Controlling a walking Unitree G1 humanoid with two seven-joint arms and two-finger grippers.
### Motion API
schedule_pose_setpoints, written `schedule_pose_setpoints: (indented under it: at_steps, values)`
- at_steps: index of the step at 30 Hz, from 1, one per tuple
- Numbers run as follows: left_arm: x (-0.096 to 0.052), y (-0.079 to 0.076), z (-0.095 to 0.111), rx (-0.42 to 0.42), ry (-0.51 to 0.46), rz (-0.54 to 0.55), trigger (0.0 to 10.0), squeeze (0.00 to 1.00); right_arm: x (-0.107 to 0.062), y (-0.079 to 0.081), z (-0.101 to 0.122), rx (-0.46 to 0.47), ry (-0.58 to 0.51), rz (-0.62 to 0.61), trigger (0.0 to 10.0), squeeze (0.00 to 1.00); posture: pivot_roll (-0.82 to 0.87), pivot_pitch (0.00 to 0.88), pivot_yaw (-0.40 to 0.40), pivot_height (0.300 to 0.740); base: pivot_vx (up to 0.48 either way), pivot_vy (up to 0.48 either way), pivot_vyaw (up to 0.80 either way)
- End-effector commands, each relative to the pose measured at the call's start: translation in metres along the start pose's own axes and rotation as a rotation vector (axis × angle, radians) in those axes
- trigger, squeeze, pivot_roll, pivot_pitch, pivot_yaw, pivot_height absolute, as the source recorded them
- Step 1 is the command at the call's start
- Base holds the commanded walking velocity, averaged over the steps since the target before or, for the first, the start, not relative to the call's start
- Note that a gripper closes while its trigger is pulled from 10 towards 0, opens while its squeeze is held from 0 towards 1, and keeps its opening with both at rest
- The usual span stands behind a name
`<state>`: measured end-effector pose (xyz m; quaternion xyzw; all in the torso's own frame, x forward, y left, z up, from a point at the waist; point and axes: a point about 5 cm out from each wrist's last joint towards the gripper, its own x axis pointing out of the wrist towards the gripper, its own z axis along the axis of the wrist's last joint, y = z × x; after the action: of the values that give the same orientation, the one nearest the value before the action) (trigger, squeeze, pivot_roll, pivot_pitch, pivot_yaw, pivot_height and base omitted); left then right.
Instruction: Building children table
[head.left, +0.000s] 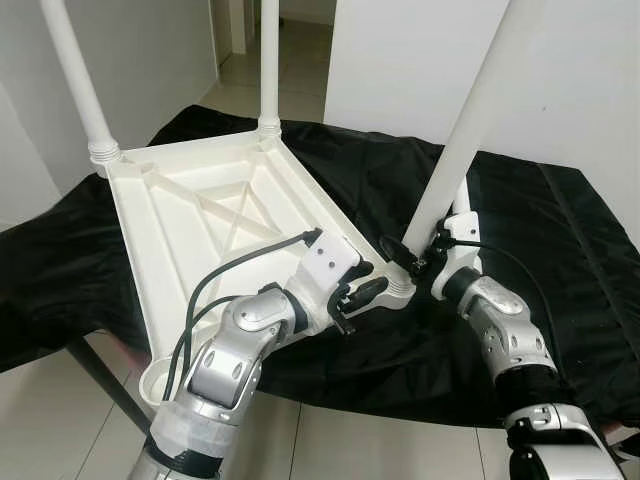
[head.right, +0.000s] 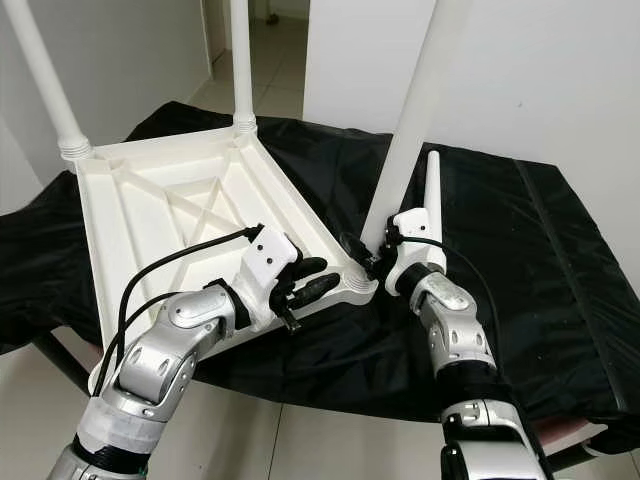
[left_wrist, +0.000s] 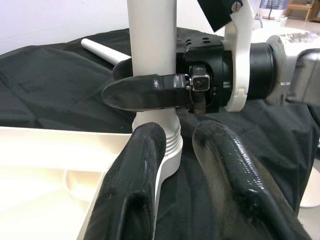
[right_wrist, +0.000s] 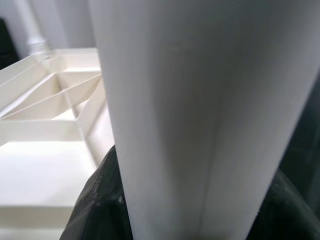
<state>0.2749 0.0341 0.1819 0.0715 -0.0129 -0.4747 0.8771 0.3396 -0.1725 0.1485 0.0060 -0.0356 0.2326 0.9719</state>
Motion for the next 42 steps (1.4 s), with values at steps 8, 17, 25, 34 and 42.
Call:
schedule_pose_setpoints:
  at_steps: [8,17,25,34,42]
  values:
    - [-0.002,0.003,-0.006,0.003,0.033,0.045,10.0,0.00,-0.012,0.005,-0.020,0.094,0.055,-0.341,10.0,0.00,-0.02,0.032,-0.057,0.740,0.000,0.000,0.00]
    - [-0.003,0.003,-0.007,0.007,0.041,0.031,10.0,0.00,-0.021,0.029,-0.023,0.155,0.059,-0.564,10.0,0.00,-0.04,0.034,-0.058,0.740,0.000,0.000,0.00]
    - [-0.003,0.006,-0.009,-0.003,0.040,0.042,10.0,0.00,-0.020,0.058,-0.020,0.207,0.046,-0.662,10.0,0.00,-0.05,0.040,-0.054,0.740,0.000,0.000,0.00]
    - [-0.004,0.002,-0.009,-0.001,0.037,0.031,10.0,0.00,-0.026,0.049,0.000,0.192,-0.072,-0.557,10.0,1.00,-0.04,0.025,-0.070,0.740,0.000,0.000,0.00]
    - [-0.005,0.005,-0.007,0.001,0.032,0.065,10.0,0.00,-0.035,0.022,0.001,0.151,-0.037,-0.330,10.0,0.80,-0.02,0.023,-0.084,0.740,0.000,0.000,0.00]
